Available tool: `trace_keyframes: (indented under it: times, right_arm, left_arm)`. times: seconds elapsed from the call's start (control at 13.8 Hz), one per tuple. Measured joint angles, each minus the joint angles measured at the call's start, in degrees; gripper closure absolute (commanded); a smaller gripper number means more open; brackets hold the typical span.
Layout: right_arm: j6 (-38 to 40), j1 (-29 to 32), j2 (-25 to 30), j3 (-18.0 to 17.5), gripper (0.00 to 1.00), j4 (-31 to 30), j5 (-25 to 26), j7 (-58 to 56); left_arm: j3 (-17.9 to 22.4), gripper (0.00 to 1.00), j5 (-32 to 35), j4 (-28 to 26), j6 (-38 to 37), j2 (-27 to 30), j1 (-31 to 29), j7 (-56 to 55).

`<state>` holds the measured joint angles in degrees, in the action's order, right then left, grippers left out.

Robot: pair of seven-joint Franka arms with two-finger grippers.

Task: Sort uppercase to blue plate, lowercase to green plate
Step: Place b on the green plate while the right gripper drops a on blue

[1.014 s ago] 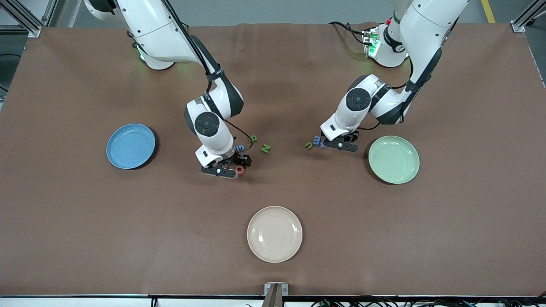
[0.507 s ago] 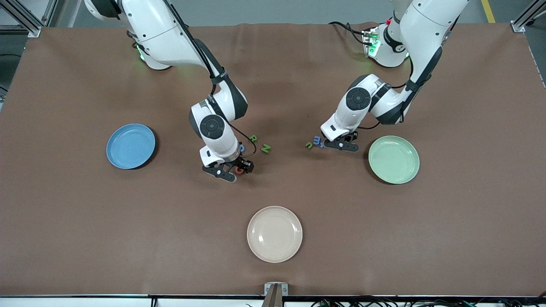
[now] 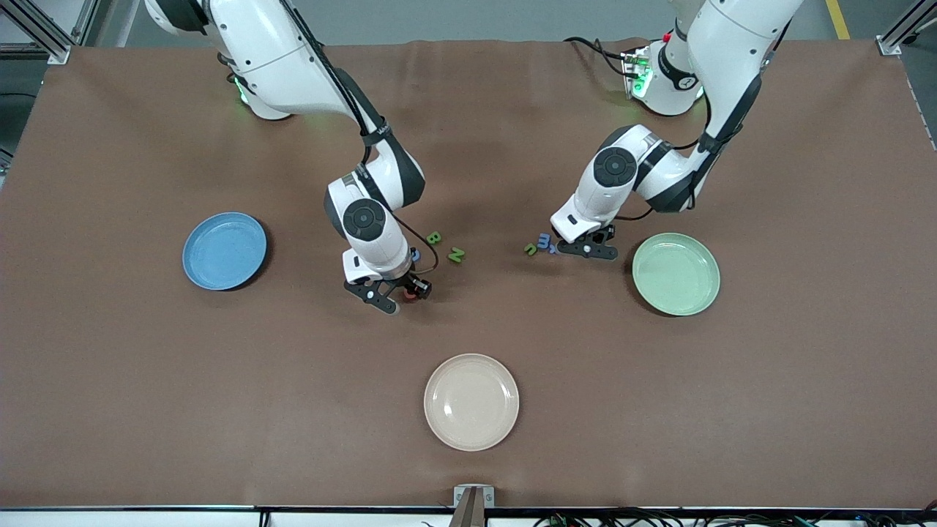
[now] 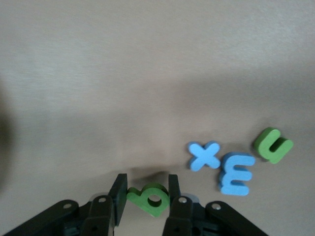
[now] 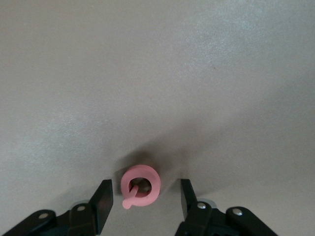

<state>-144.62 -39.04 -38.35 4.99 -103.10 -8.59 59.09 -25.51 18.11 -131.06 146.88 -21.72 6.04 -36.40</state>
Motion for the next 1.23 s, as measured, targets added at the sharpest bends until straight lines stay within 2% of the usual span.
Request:
trace_keyframes:
  times: [0.14, 0.29, 0.8, 1.01, 1.23]
  right_arm:
    - [0.02, -0.07, -0.44, 0.0, 0.4, 0.08, 0.0, 0.14]
    - [0.31, -0.11, -0.51, 0.04, 0.48, 0.25, 0.04, 0.16]
    - [0.92, -0.37, -0.43, 0.05, 0.96, 0.83, 0.04, 0.34]
    - [1.85, -0.37, -0.42, 0.35, 0.98, 1.02, 1.08, 0.0]
    - [10.43, 1.2, 0.3, 2.66, 0.98, 2.19, 3.87, -7.12]
  left_arm:
    - [-0.01, 0.8, 0.0, 0.23, -3.59, 3.6, -0.14, 0.0]
    - [0.0, 0.8, 0.03, 0.19, -5.13, 6.66, -1.93, 0.97]
    - [0.14, 0.8, 0.14, -3.04, -5.51, 9.3, -15.33, 17.64]
    - [0.15, 0.77, 0.15, -4.85, -5.5, 9.31, -19.55, 23.26]
    - [0.15, 0.76, 0.16, -5.87, -5.17, 9.27, -21.53, 25.81]
